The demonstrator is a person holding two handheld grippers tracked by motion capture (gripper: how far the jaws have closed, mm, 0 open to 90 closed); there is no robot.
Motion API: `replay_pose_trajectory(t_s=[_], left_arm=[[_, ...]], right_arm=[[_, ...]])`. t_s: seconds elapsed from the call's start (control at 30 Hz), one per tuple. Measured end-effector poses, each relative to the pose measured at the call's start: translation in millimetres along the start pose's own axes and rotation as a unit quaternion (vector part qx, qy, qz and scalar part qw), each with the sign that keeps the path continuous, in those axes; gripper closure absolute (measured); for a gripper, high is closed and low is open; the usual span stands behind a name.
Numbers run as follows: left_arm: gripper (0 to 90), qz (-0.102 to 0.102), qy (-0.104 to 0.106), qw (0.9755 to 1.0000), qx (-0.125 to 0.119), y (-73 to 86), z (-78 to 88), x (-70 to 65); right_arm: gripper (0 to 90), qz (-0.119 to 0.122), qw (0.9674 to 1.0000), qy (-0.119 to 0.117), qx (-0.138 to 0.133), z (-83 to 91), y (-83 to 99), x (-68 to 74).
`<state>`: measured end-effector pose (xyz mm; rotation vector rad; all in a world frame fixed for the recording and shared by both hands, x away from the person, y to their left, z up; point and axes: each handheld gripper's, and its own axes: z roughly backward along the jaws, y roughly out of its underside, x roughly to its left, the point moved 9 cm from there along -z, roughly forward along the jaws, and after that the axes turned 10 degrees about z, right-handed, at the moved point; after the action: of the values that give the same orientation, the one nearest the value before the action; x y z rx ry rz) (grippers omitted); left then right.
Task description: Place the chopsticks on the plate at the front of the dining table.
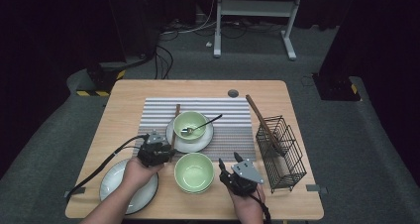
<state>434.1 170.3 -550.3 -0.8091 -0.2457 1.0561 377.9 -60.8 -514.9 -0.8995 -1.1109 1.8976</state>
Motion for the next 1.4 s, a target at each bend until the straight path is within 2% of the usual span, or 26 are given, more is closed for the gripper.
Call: replay_pose_trajectory(t_s=[0.37,0.6,0.77,0.97,1.17,1.3,1.37,1.4], left_arm=[[66.3,0.002,0.001,1.0000,-0.002,-0.6,1.4,-0.4],[65.6,0.001,-0.001,0.9999,-0.011,-2.8,5.5,-1.2],[64.9,-0.005,-0.009,0.9997,-0.021,-4.2,10.2,-0.9],[62.1,-0.014,-0.024,0.9990,-0.036,-5.2,22.7,0.3],[56.5,-0.027,-0.041,0.9966,-0.066,-4.4,47.3,4.5],[52.7,-0.031,-0.050,0.9953,-0.078,1.0,58.8,10.7],[48.8,-0.025,-0.053,0.9947,-0.085,6.1,66.3,16.3],[46.5,-0.024,-0.060,0.9942,-0.086,13.7,71.8,22.2]], right_arm=[[43.2,-0.001,1.0000,0.000,0.000,0.3,-0.1,-0.2],[43.3,0.000,1.0000,-0.001,-0.001,-0.2,-0.2,0.4],[43.3,-0.001,1.0000,-0.001,0.001,-0.9,0.5,0.6],[43.2,-0.002,1.0000,0.001,0.000,0.3,-0.1,-0.3],[43.2,-0.002,1.0000,0.004,0.003,-1.2,2.2,-3.0],[43.2,-0.002,1.0000,0.006,0.006,-2.4,3.9,-4.9],[43.2,-0.002,0.9999,0.009,0.010,-3.7,6.3,-6.6],[43.2,-0.004,0.9999,0.008,0.012,-4.4,7.2,-7.0]])
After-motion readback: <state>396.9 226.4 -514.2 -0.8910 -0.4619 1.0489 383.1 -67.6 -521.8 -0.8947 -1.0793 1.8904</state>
